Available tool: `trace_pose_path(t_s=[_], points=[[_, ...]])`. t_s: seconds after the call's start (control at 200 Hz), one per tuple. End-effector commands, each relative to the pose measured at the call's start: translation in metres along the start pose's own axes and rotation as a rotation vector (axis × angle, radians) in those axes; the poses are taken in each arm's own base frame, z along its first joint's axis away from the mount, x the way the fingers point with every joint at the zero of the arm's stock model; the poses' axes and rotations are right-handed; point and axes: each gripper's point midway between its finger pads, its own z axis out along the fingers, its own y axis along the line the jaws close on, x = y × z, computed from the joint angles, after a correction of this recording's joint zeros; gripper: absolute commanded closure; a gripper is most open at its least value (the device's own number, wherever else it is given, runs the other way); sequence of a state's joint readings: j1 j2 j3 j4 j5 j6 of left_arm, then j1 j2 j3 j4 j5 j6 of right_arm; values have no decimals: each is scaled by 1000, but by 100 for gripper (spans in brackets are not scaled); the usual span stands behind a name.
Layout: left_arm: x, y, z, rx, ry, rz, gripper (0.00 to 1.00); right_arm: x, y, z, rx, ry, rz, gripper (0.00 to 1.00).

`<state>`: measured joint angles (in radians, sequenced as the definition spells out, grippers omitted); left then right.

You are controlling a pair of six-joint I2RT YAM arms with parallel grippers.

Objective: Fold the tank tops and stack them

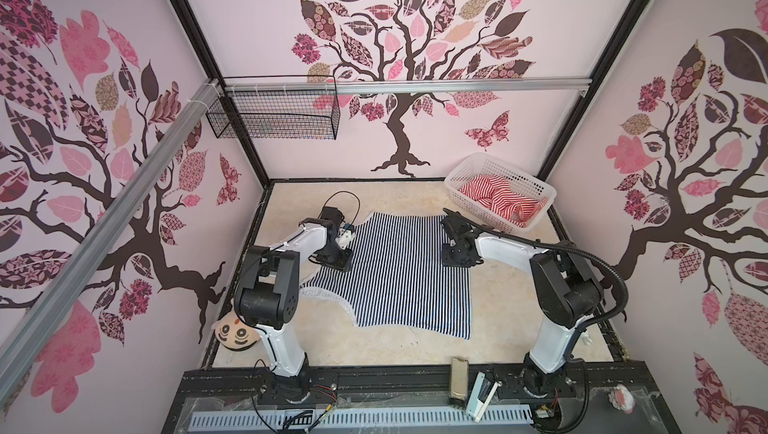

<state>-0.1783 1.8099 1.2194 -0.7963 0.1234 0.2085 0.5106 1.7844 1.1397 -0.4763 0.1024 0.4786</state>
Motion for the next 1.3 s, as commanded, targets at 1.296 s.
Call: trace_pose_path(t_s=[1.296], points=[[-126, 116, 48, -256, -41, -55, 50, 128, 3, 9, 91, 110, -73, 57]])
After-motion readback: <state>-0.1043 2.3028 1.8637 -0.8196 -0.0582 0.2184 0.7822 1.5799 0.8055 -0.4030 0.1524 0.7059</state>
